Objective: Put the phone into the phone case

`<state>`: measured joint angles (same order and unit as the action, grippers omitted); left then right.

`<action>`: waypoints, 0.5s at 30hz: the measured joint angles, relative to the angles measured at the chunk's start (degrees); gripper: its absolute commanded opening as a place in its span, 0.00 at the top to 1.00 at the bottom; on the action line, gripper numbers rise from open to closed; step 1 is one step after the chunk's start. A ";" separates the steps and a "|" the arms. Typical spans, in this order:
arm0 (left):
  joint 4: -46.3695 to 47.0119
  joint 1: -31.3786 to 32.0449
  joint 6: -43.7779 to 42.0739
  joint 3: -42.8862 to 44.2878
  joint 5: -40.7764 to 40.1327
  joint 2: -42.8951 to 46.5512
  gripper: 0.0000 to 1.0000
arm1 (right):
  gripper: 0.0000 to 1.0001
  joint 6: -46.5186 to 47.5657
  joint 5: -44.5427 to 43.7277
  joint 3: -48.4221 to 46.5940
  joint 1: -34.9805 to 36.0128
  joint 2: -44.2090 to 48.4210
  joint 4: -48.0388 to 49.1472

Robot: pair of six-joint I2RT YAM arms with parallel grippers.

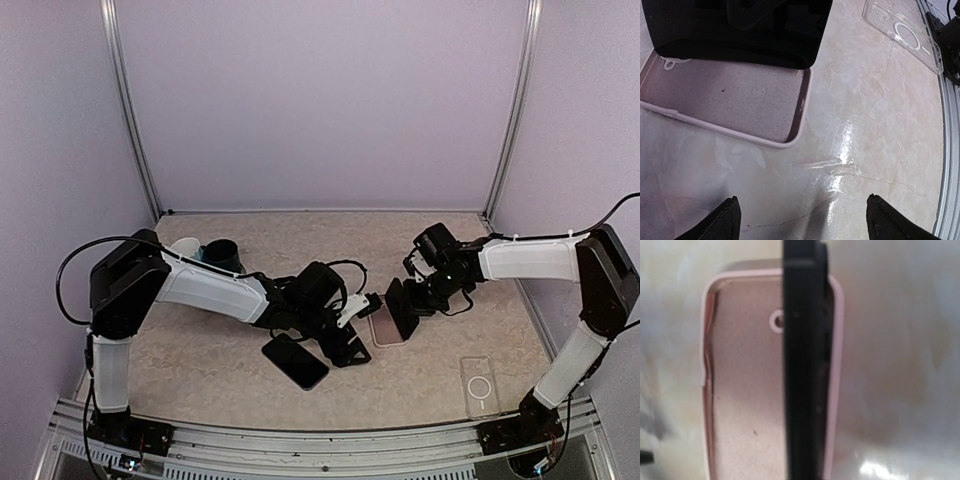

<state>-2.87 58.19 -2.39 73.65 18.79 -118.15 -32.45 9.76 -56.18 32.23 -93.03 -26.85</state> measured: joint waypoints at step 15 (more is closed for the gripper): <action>15.54 -8.72 23.65 -2.86 5.73 -0.85 0.29 | 1.00 3.82 2.51 -3.39 -1.66 0.09 3.48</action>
<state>12.67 49.47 21.26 70.78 24.51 -119.00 -28.62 12.27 -59.57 30.57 -92.95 -23.38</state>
